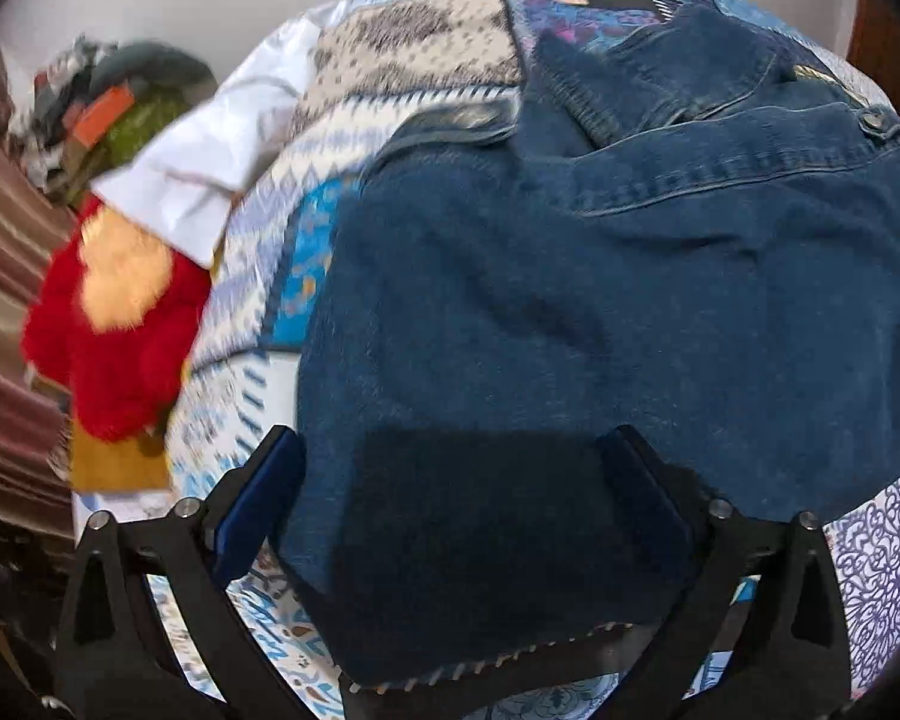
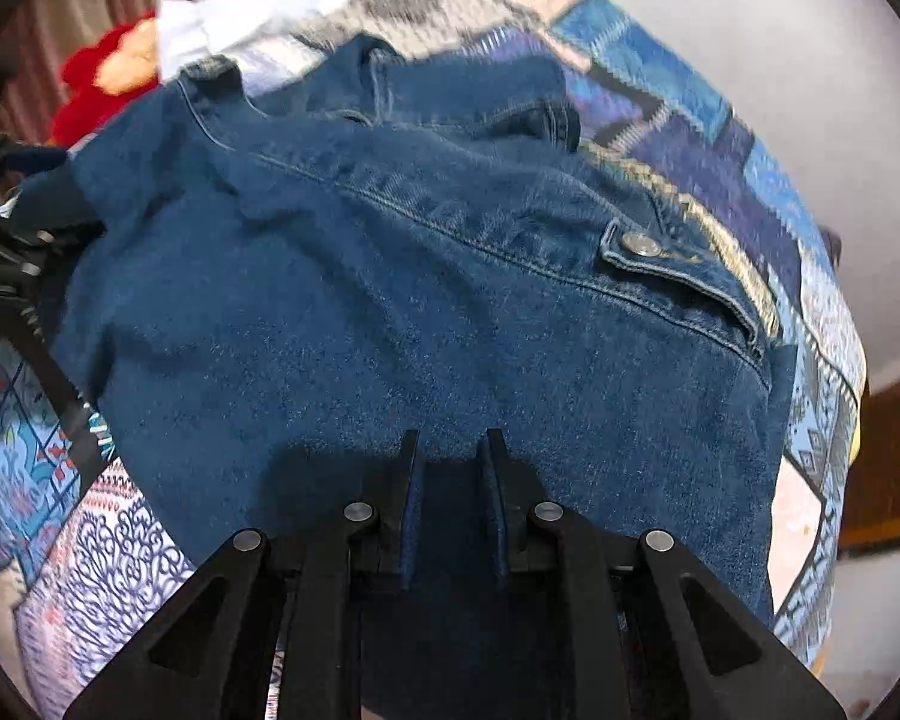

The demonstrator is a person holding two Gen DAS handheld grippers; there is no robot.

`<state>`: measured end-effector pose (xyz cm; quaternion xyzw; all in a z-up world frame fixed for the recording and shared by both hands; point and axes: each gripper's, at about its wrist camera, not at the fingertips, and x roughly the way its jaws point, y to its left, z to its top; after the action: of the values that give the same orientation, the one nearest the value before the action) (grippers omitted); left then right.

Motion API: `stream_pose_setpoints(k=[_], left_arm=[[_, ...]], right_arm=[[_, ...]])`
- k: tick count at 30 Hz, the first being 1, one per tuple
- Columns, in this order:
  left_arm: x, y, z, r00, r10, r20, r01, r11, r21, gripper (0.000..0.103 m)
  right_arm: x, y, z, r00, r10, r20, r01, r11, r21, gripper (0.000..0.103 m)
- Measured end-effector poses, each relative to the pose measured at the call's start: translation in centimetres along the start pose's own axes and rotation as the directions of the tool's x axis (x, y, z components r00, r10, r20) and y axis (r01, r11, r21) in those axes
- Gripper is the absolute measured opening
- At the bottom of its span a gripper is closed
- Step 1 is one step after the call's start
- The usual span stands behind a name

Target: Fold large clothes

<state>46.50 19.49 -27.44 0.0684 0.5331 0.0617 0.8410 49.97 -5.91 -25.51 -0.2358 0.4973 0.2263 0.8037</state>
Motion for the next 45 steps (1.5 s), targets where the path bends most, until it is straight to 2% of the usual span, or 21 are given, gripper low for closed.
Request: stream_pose_setpoints(k=[2, 4, 6, 8, 11, 16, 22, 25, 27, 28, 29, 32, 33, 35, 38, 42, 45], left_arm=[[0.5, 1.8, -0.4, 0.997, -0.072, -0.017, 0.071, 0.994, -0.083, 0.103], [0.5, 2.4, -0.6, 0.995, -0.098, -0.011, 0.096, 0.989, -0.113, 0.103], [0.3, 2.2, -0.9, 0.997, -0.082, -0.004, 0.081, 0.992, -0.099, 0.103], [0.0, 1.9, -1.2, 0.998, -0.061, 0.002, 0.061, 0.995, -0.085, 0.103], [-0.2, 2.1, -1.4, 0.998, -0.066, 0.008, 0.066, 0.994, -0.091, 0.103], [-0.6, 2.3, -1.8, 0.998, -0.062, 0.009, 0.062, 0.994, -0.090, 0.103], [-1.2, 2.8, -2.2, 0.998, -0.064, 0.007, 0.064, 0.993, -0.100, 0.103], [-2.2, 3.5, -2.6, 0.998, -0.067, 0.017, 0.069, 0.991, -0.114, 0.103], [-3.0, 3.9, -2.8, 0.998, -0.061, 0.028, 0.064, 0.991, -0.114, 0.103], [-3.7, 4.2, -3.0, 0.999, -0.029, 0.041, 0.034, 0.992, -0.118, 0.103], [-4.1, 4.5, -3.1, 0.999, -0.008, 0.047, 0.014, 0.992, -0.125, 0.103], [-5.8, 6.2, -3.6, 0.998, 0.010, 0.064, 0.002, 0.984, -0.181, 0.103], [-6.4, 6.8, -3.8, 0.997, 0.022, 0.070, -0.007, 0.979, -0.203, 0.103], [-7.6, 7.7, -4.2, 0.995, 0.036, 0.089, -0.013, 0.969, -0.246, 0.103], [-8.8, 8.3, -5.0, 0.994, -0.011, 0.111, 0.046, 0.946, -0.320, 0.103], [-8.8, 7.3, -6.4, 0.986, -0.118, 0.118, 0.155, 0.904, -0.398, 0.103], [-7.9, 6.3, -7.6, 0.969, -0.216, 0.119, 0.247, 0.858, -0.450, 0.103]], right_arm=[[-0.5, -0.5, -0.6, 1.000, -0.012, 0.011, 0.012, 1.000, 0.004, 0.014], [-0.9, -1.1, -1.2, 1.000, 0.005, 0.022, -0.005, 1.000, 0.011, 0.014], [-1.2, -1.7, -1.7, 1.000, 0.013, 0.029, -0.013, 1.000, 0.024, 0.014], [-1.6, -2.1, -2.4, 0.997, -0.071, 0.036, 0.071, 0.997, 0.014, 0.014], [-2.6, -3.3, -3.7, 0.995, -0.091, 0.047, 0.090, 0.996, 0.021, 0.014], [-4.2, -5.9, -6.2, 0.998, -0.012, 0.063, 0.007, 0.997, 0.079, 0.014], [-5.4, -6.4, -7.8, 0.997, -0.027, 0.078, 0.020, 0.996, 0.084, 0.014], [-6.2, -7.5, -8.7, 0.997, 0.007, 0.082, -0.017, 0.994, 0.112, 0.014], [-6.7, -8.4, -9.1, 0.996, -0.035, 0.077, 0.025, 0.991, 0.129, 0.014], [-6.9, -9.2, -9.6, 0.993, -0.099, 0.063, 0.089, 0.986, 0.141, 0.020], [-7.1, -10.1, -10.1, 0.992, -0.118, 0.052, 0.108, 0.981, 0.163, 0.030], [-7.1, -13.4, -12.1, 0.974, -0.220, -0.054, 0.227, 0.938, 0.261, 0.032], [-7.4, -14.2, -12.5, 0.974, -0.220, -0.061, 0.228, 0.930, 0.287, 0.032], [-8.6, -15.6, -13.4, 0.984, -0.177, -0.036, 0.178, 0.915, 0.363, 0.032], [-10.6, -15.9, -13.1, 0.995, -0.090, 0.043, 0.064, 0.904, 0.424, 0.032], [-11.6, -13.3, -10.5, 0.991, -0.012, 0.131, -0.042, 0.914, 0.402, 0.032], [-10.9, -10.1, -7.8, 0.984, 0.061, 0.167, -0.117, 0.929, 0.351, 0.032]])
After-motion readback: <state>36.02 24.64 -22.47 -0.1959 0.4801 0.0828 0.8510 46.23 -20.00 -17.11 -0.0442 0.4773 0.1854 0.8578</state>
